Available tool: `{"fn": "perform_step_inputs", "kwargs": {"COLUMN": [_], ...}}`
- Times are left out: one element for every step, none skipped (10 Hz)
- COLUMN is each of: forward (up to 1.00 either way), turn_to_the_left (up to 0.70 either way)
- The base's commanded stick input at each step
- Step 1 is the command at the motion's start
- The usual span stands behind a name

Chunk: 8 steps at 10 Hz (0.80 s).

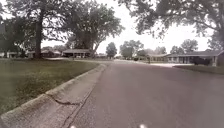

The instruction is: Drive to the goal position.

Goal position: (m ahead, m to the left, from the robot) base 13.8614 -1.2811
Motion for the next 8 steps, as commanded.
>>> {"fn": "perform_step_inputs", "kwargs": {"forward": [0.5, 0.5, 0.5, 0.5, 0.5, 0.5, 0.5, 0.5], "turn_to_the_left": [0.0, 0.0, 0.0, 0.0, 0.0, 0.0, 0.0, 0.0]}}
